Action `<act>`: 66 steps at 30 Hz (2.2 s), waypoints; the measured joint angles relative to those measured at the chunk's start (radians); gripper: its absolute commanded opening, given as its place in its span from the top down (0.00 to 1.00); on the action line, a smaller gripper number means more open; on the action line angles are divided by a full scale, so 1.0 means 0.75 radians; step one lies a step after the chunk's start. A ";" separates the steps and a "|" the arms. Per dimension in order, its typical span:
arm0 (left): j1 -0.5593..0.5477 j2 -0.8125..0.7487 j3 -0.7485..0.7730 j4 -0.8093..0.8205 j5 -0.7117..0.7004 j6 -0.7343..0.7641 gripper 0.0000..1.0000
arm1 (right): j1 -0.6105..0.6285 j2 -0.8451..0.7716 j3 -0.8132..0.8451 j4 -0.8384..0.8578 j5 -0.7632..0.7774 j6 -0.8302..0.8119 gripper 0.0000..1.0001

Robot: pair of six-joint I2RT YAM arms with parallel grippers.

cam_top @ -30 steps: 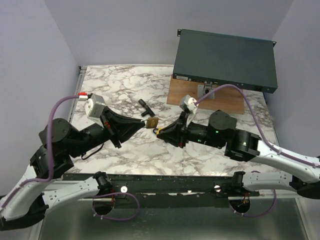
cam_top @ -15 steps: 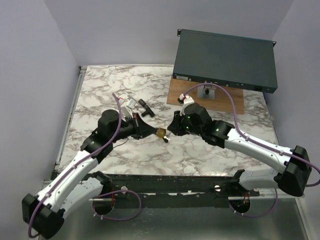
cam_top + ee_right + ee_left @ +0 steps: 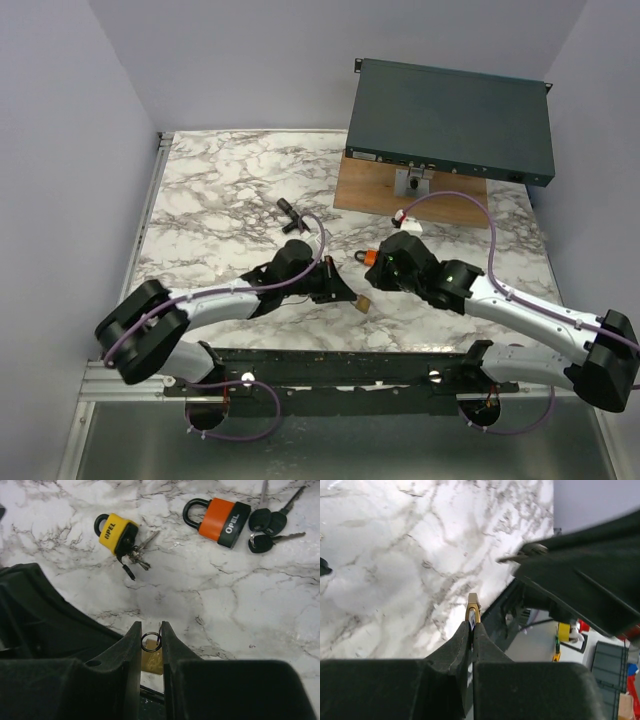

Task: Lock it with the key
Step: Place the lock at the center of the board, then place the key at the center of the board, then reset both arms

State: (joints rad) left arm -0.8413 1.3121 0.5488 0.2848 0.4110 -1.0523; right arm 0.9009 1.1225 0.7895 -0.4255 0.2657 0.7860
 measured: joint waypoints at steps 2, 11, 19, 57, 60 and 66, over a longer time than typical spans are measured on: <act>-0.011 0.127 0.000 0.089 -0.028 -0.037 1.00 | 0.000 -0.010 -0.010 -0.028 0.028 0.035 0.99; -0.024 0.447 0.018 0.280 -0.079 -0.127 0.91 | -0.006 -0.014 -0.078 -0.055 0.082 0.119 0.99; -0.024 0.446 0.040 0.235 -0.163 -0.112 0.60 | -0.006 0.060 -0.125 -0.049 0.080 0.154 0.99; 0.060 -0.392 0.235 -0.623 -0.409 0.307 0.06 | -0.006 0.166 -0.181 0.010 -0.027 0.237 0.14; 0.088 -0.442 0.274 -0.674 -0.408 0.332 0.02 | -0.006 0.137 -0.110 -0.021 -0.020 0.214 0.08; 0.190 -0.581 0.378 -0.808 -0.402 0.408 0.01 | -0.006 0.053 0.078 -0.053 -0.003 0.110 0.00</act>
State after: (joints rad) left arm -0.6991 0.8764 0.8326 -0.3214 0.1093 -0.7464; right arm 0.8963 1.1625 0.8482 -0.4652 0.2638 0.8684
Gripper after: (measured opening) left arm 0.983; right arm 0.976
